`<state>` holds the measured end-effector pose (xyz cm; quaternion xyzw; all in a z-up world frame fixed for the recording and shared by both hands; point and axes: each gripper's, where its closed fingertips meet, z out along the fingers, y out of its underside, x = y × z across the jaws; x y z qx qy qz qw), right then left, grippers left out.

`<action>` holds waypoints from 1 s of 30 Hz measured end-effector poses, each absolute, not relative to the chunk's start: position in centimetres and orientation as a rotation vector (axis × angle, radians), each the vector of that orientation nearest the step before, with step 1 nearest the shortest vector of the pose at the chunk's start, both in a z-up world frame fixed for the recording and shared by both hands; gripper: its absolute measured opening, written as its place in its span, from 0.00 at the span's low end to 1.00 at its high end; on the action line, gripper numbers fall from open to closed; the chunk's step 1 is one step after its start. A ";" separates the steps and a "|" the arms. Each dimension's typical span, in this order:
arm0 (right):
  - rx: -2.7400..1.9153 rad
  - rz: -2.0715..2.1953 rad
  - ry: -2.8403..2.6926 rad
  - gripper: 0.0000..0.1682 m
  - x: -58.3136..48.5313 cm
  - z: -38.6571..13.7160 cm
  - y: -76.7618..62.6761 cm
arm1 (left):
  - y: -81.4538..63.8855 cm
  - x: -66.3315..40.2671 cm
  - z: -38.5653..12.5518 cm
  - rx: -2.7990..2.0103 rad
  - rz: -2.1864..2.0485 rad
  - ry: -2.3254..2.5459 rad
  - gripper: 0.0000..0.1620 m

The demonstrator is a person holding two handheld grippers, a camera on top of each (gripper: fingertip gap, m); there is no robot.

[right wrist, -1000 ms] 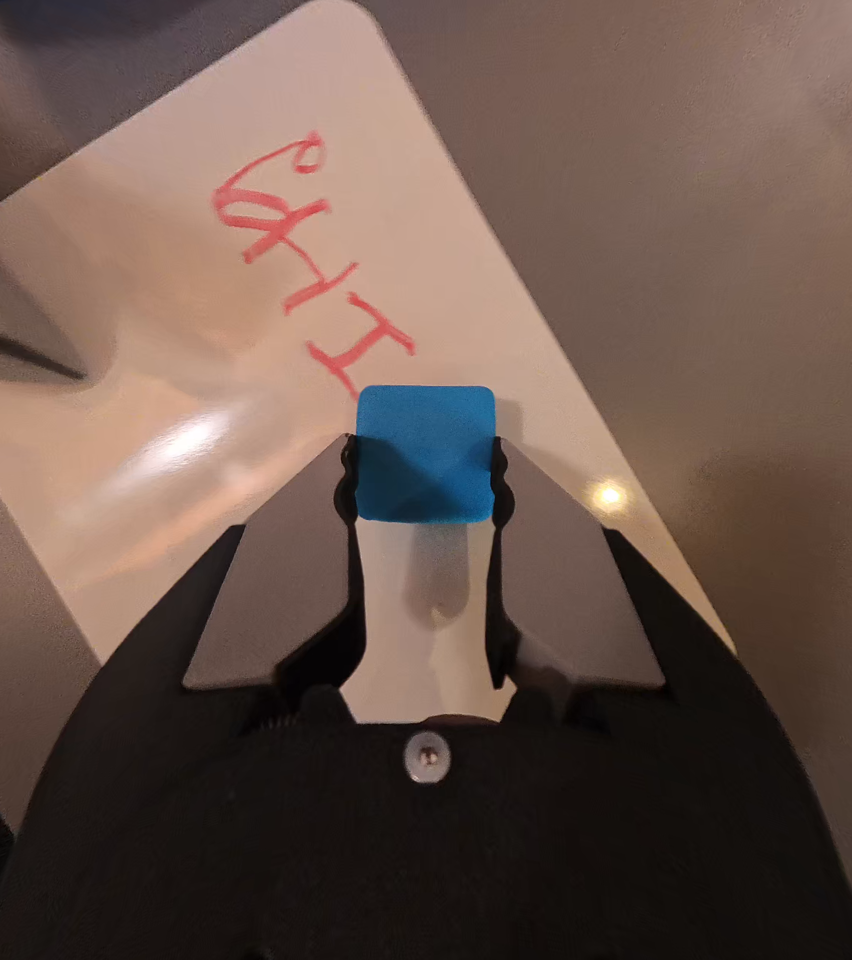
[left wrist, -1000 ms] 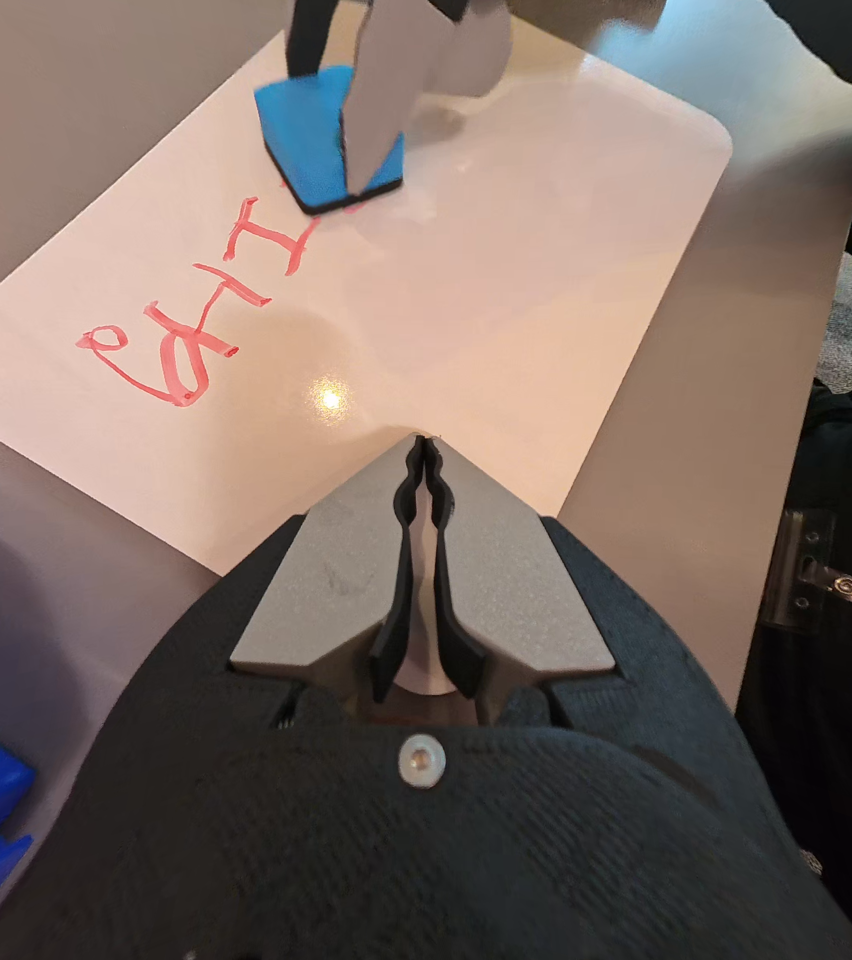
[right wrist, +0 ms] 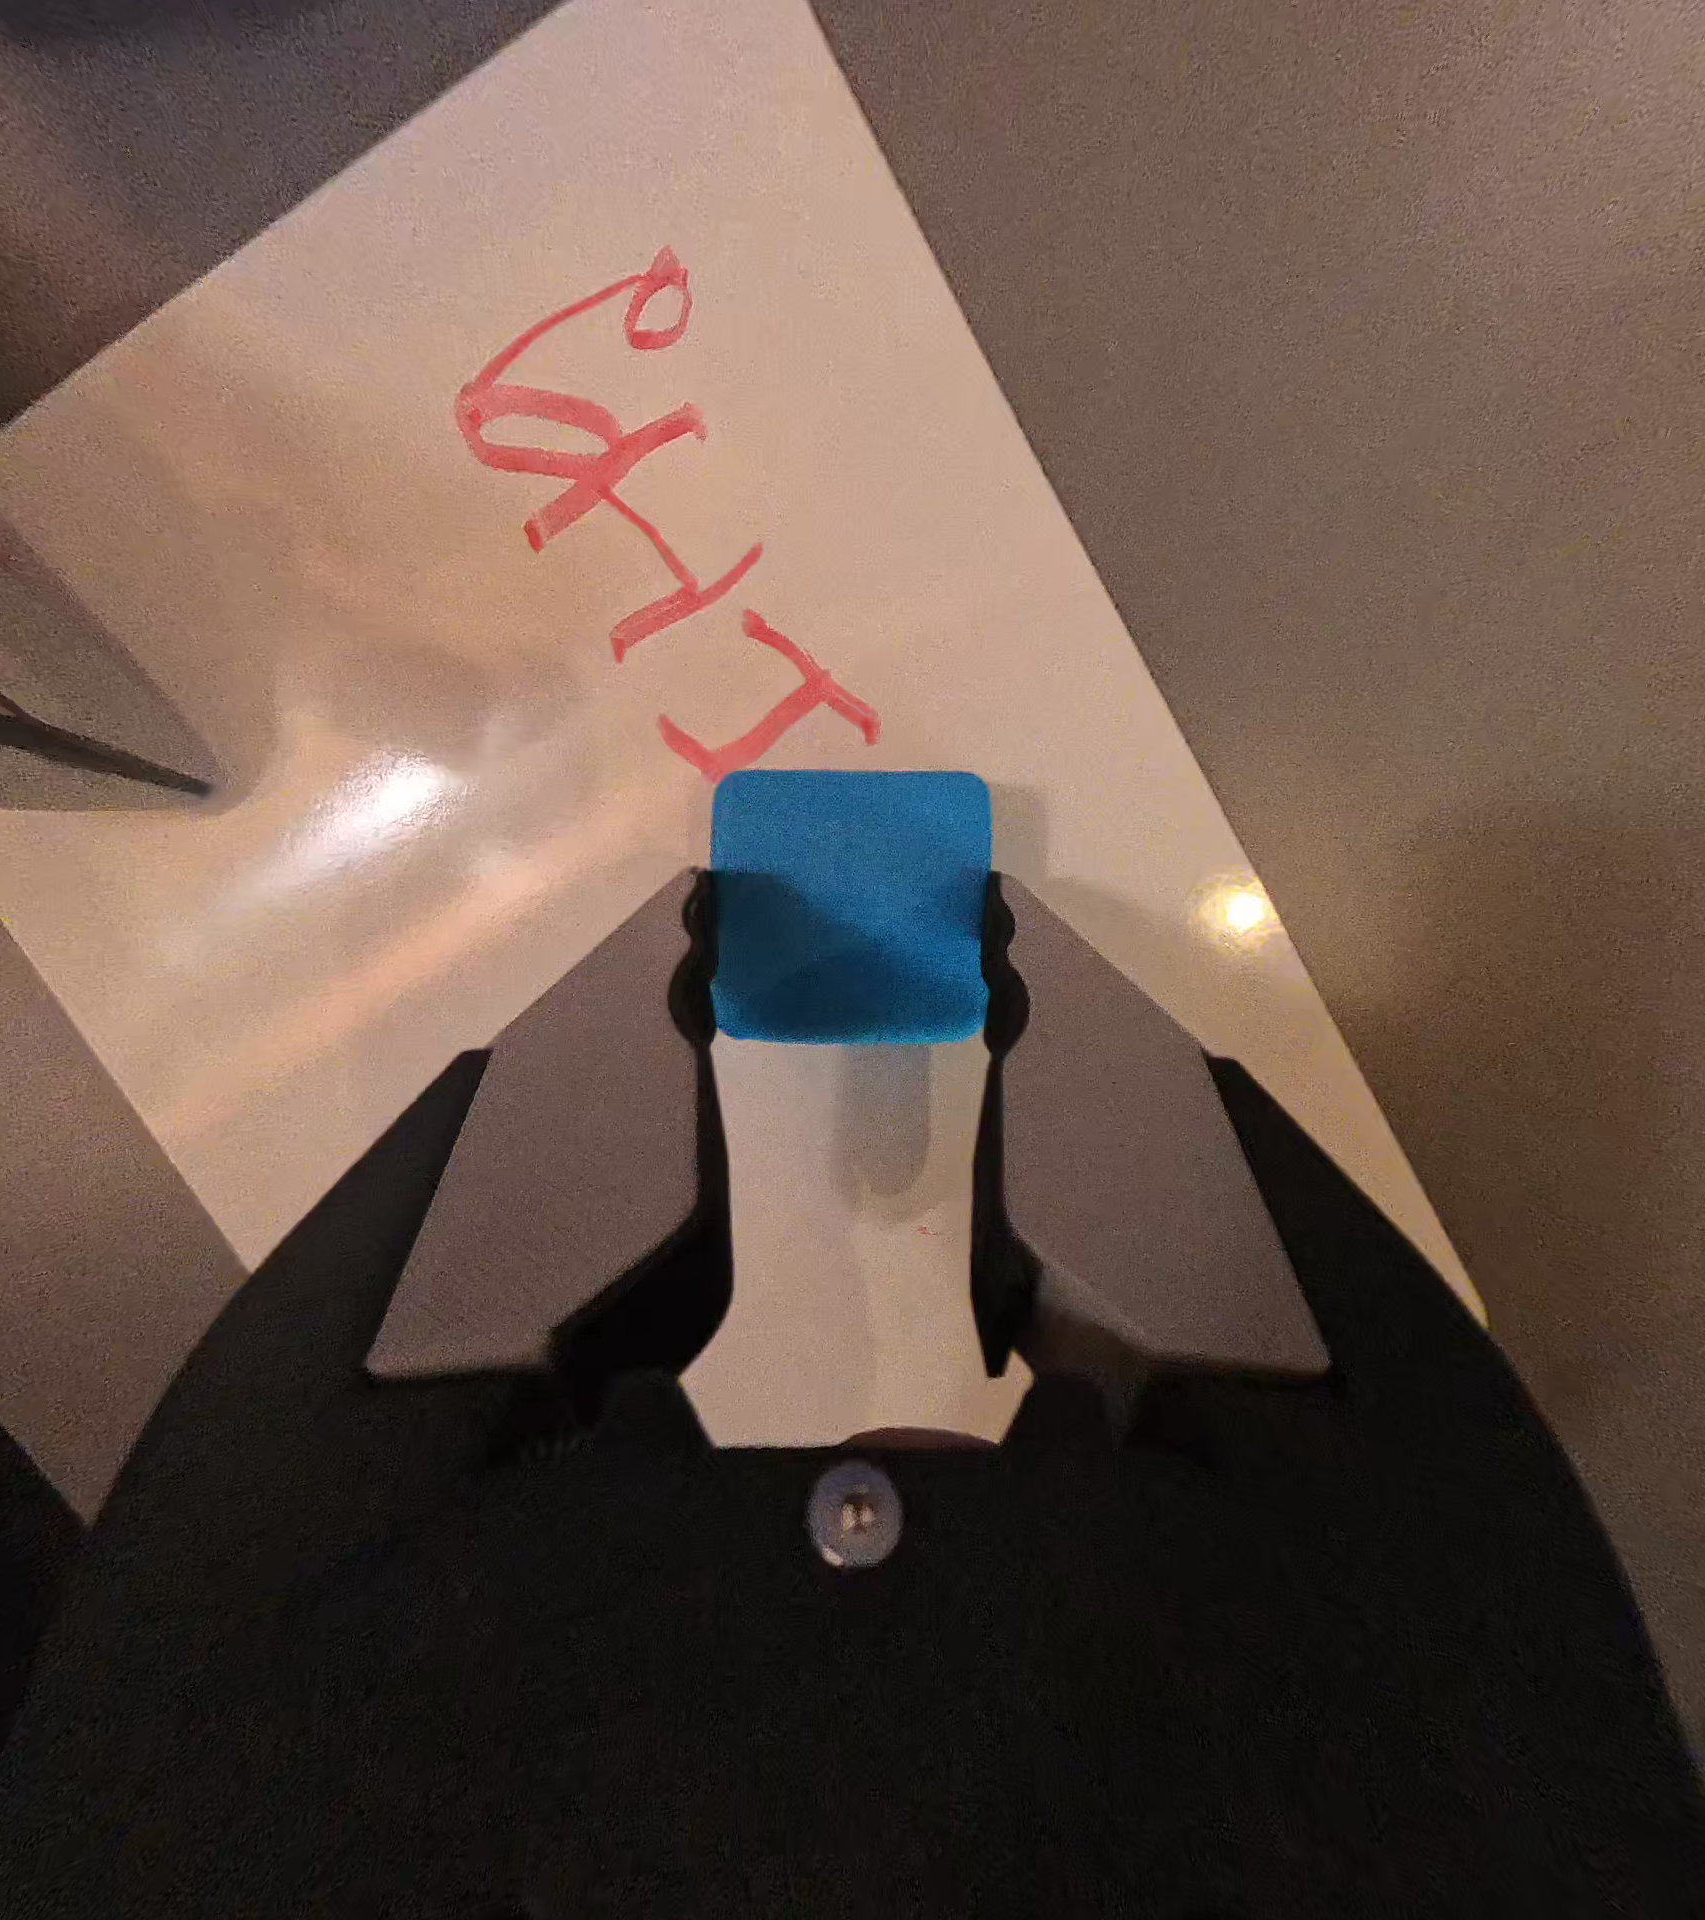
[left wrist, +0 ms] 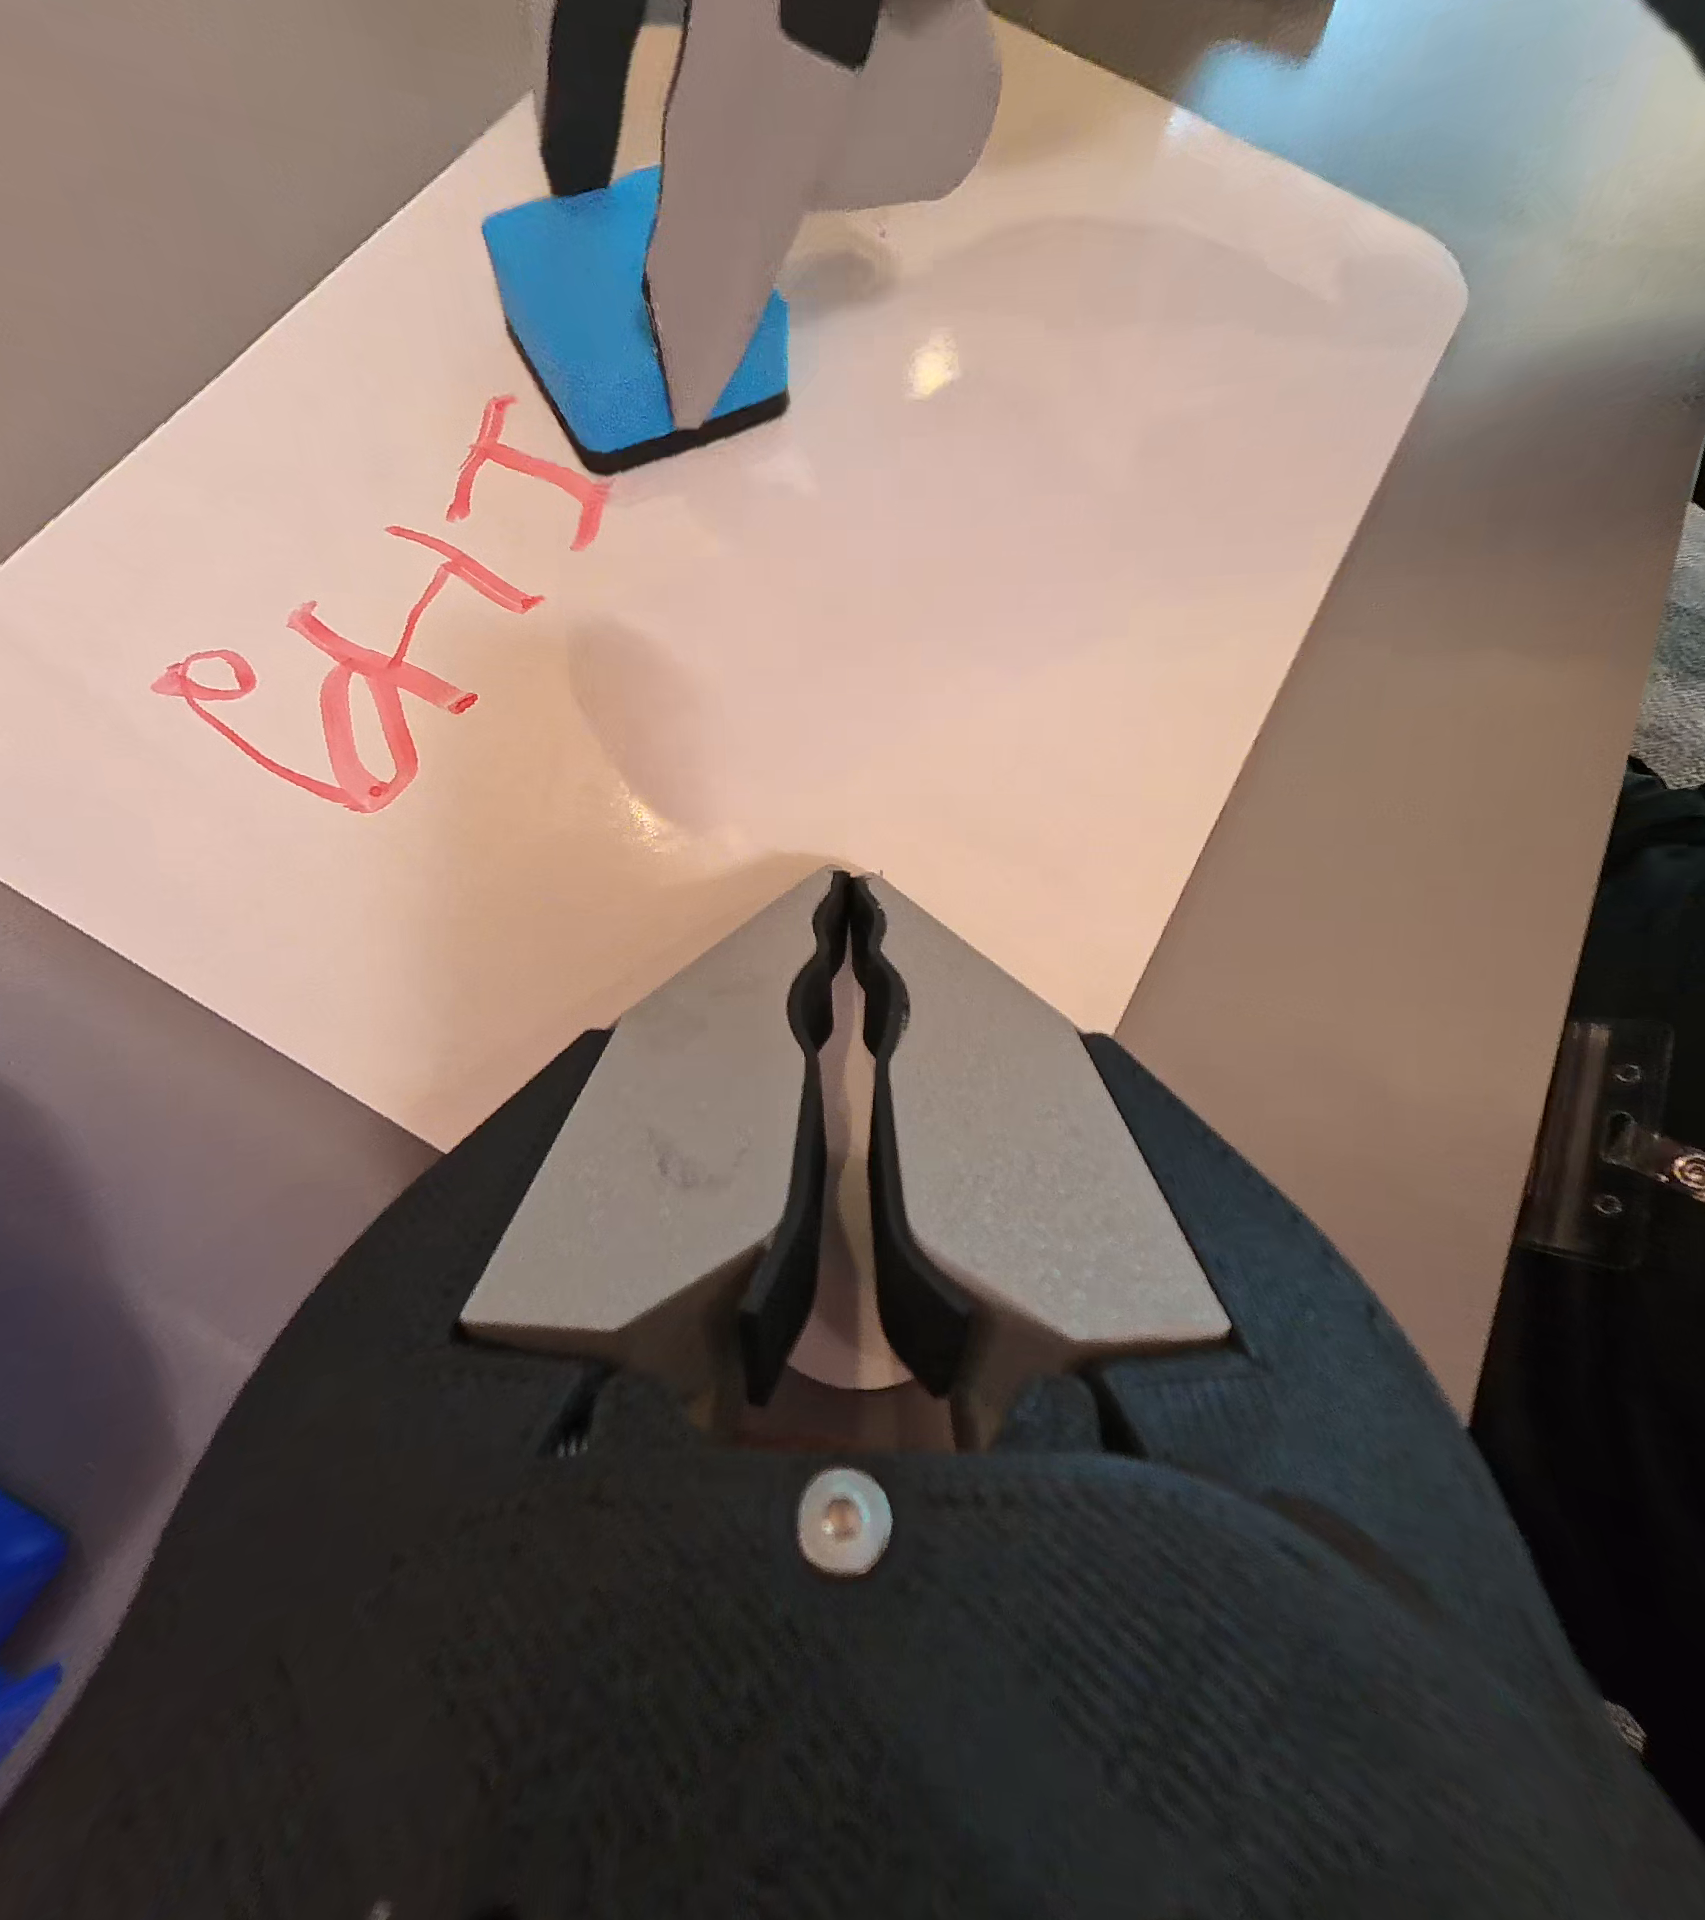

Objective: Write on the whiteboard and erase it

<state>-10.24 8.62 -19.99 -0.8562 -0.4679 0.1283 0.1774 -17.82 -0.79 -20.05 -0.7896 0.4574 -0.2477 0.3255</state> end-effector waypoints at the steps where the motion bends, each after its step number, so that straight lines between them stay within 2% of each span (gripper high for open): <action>1: -2.427 0.310 -1.347 0.29 -10.2 -20.0 8.6 | -0.8 -17.8 -20.1 -2.070 -0.651 1.200 0.00; 5: -2.524 0.129 -1.182 0.29 -7.9 -19.9 12.1 | -0.8 -17.8 -20.1 -2.071 -0.645 1.198 0.00; 8: -2.491 0.403 -1.360 0.29 -11.1 -20.0 7.7 | -0.9 -17.9 -20.1 -2.068 -0.646 1.199 0.00; 10: -2.461 0.301 -1.423 0.29 -10.3 -20.0 7.0 | -0.9 -17.9 -20.1 -2.066 -0.644 1.203 0.00; 13: -2.534 0.150 -1.201 0.29 -6.1 -20.0 10.4 | -0.9 -17.9 -20.1 -2.065 -0.639 1.203 0.00; 16: -2.491 0.426 -1.288 0.29 -7.5 -19.9 7.1 | -0.9 -17.9 -20.1 -2.061 -0.628 1.203 0.00; 20: -2.540 0.112 -1.151 0.29 -2.3 -19.8 9.5 | -0.9 -17.9 -20.1 -2.068 -0.644 1.201 0.00; 23: -2.512 0.379 -1.231 0.29 -4.2 -19.9 6.9 | -0.9 -17.9 -20.1 -2.066 -0.638 1.197 0.00; 27: -2.556 0.139 -1.084 0.29 -0.6 -19.8 9.6 | -0.9 -17.9 -20.1 -2.072 -0.649 1.195 0.00; 30: -2.491 0.443 -1.233 0.29 -3.7 -19.8 6.3 | -0.9 -17.9 -20.1 -2.069 -0.637 1.194 0.00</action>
